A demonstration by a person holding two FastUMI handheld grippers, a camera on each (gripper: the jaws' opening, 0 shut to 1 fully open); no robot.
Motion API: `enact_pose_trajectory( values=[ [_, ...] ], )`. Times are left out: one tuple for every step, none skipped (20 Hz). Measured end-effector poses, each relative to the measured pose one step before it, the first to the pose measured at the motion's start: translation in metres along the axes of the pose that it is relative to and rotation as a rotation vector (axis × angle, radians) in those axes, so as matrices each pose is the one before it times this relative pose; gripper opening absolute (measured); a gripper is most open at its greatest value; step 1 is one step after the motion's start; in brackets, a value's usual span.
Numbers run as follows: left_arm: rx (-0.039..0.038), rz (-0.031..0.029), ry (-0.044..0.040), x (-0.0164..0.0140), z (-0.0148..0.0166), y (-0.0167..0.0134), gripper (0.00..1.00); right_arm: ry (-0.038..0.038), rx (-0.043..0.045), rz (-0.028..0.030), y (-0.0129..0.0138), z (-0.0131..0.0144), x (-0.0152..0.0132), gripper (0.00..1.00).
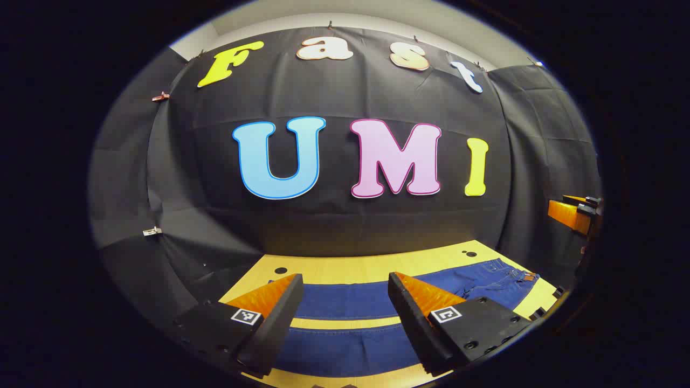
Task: Grasp the waist and the cuffs of the jeans and fold them to make the two legs overlap; first hold the waist and fold one-third of the jeans toward the cuffs, then hold the cuffs and fold the remaining one-third in the same direction to finish folding.
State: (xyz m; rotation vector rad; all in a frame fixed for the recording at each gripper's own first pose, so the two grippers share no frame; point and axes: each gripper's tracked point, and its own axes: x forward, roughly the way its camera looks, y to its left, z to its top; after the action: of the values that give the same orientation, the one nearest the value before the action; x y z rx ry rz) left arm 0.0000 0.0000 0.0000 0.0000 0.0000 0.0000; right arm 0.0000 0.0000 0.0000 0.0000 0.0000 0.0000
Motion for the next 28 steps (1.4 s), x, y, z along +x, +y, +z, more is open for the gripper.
enact_pose_trajectory(
  values=[
    [0.00343,0.00372,0.0005,0.00069,0.00107,0.00129,0.98,0.00284,-0.00061,0.00249,0.00009,-0.00091,0.0005,0.96],
    [0.00378,0.00547,0.0021,0.00159,-0.00151,0.00185,0.98,0.00342,0.00327,0.00406,0.00163,-0.00079,0.00098,0.96],
    [0.00231,0.00115,0.00439,0.00135,-0.00144,0.00105,0.98,0.00313,0.00557,0.005,0.0013,-0.00137,0.00078,0.96],
    [0.00041,-0.00009,0.00577,-0.00079,-0.0027,0.00019,0.98,0.00314,0.00651,0.00617,0.00155,-0.0007,0.00141,0.96],
    [0.00011,0.00167,0.00487,0.00056,-0.00102,0.0013,0.98,0.00534,0.00369,0.00391,0.00123,-0.0026,0.00117,0.96],
    [0.00015,0.00115,0.00524,0.00083,-0.00151,0.00114,0.98,0.00683,-0.00114,0.00273,0.00067,-0.00326,0.00137,0.96],
    [0.00136,0.00247,0.00305,0.0005,-0.00107,0.00038,0.99,0.00693,-0.00343,0.00358,0.0006,-0.00246,0.0016,0.96],
    [0.00288,0.00345,0.00316,0.00022,-0.00245,0.00187,0.99,0.00589,-0.00478,0.00385,0.00083,-0.00227,0.00047,0.96],
    [0.00473,0.00071,0.00129,0.00059,-0.00037,0.00173,0.98,0.00496,-0.0066,0.00426,0.00028,-0.00337,0.00094,0.96],
    [0.00983,-0.00077,0.00334,0.00124,-0.00222,0.00093,0.98,0.00633,-0.00943,0.00361,-0.00051,-0.00218,0.00044,0.96],
    [0.01702,0.00332,0.00728,0.0011,-0.00249,0.0028,0.98,0.00686,-0.01302,0.00226,-0.00089,-0.00357,0.0012,0.96],
    [0.01667,0.00506,0.00411,0.00082,-0.00239,0.00431,0.98,0.007,-0.01722,0.00266,-0.00109,-0.00219,0.00246,0.96],
    [0.00934,-0.00088,0.00651,0.00038,-0.00295,0.00251,0.98,0.0034,-0.01985,-0.00029,-0.00105,-0.00205,0.0019,0.96],
    [0.00426,0.00225,0.00348,-0.00068,-0.00324,0.00308,0.99,0.00447,-0.01534,0.00058,-0.00253,-0.00154,0.00169,0.96],
    [-0.00067,-0.00141,0.00635,0.00095,-0.00303,0.00256,0.98,0.00287,-0.00668,0.00414,-0.00094,-0.00207,0.00171,0.96],
    [-0.00069,0.00091,0.01218,0.00013,-0.00621,0.00338,0.98,0.00563,-0.00471,-0.00239,-0.00197,-0.00218,0.00217,0.96],
    [0.0049,0.00823,0.01274,0.00049,-0.00561,0.00548,0.98,0.00611,-0.00059,-0.00471,-0.00329,-0.00236,0.0025,0.96],
    [0.00915,0.00968,0.01404,0.00159,-0.00664,0.00559,0.98,0.00485,0.0026,-0.00447,-0.00316,-0.00173,0.00204,0.96],
    [0.01694,0.00975,0.01051,0.00109,-0.00512,0.00598,0.98,0.00522,0.00296,-0.00454,-0.00325,-0.00127,0.00259,0.96],
    [0.02469,0.00767,0.01091,-0.00002,-0.00657,0.00655,0.99,0.0062,0.00178,-0.00384,-0.00242,-0.0025,0.00319,0.96],
    [0.03482,0.00389,0.01366,0.00151,-0.00702,0.00615,0.99,0.00648,0.00035,-0.00265,-0.00229,-0.00262,0.0027,0.94],
    [0.03442,0.00257,0.02367,0.00136,-0.01012,0.00645,0.99,0.00525,-0.00186,-0.00108,-0.00133,-0.00253,0.0015,0.96],
    [0.03239,-0.0009,0.0244,-0.0003,-0.00974,0.00696,0.98,0.00395,-0.0052,0.00048,-0.00133,-0.00129,0.00229,0.96],
    [0.03104,-0.00826,0.02263,0.0018,-0.01177,0.00529,0.99,0.00324,-0.00877,0.00206,-0.00067,-0.00266,0.00248,0.96],
    [0.0308,-0.00769,0.02996,0.00082,-0.0119,0.00595,0.98,0.00274,-0.0107,0.00072,-0.0006,-0.00211,0.00252,0.94],
    [0.0321,-0.00238,0.03502,0.00143,-0.01606,0.007,0.98,0.00118,-0.00992,0.00174,-0.00045,-0.00133,0.00223,0.96],
    [0.0355,-0.00079,0.03466,0.00291,-0.01582,0.00687,0.98,0.00032,-0.00972,0.00375,0.00055,-0.00104,0.00254,0.96],
    [0.0382,0.00039,0.04086,0.00229,-0.01613,0.00759,0.99,0.00357,-0.00854,0.00463,0.00068,-0.00206,0.00256,0.96]
  ],
)
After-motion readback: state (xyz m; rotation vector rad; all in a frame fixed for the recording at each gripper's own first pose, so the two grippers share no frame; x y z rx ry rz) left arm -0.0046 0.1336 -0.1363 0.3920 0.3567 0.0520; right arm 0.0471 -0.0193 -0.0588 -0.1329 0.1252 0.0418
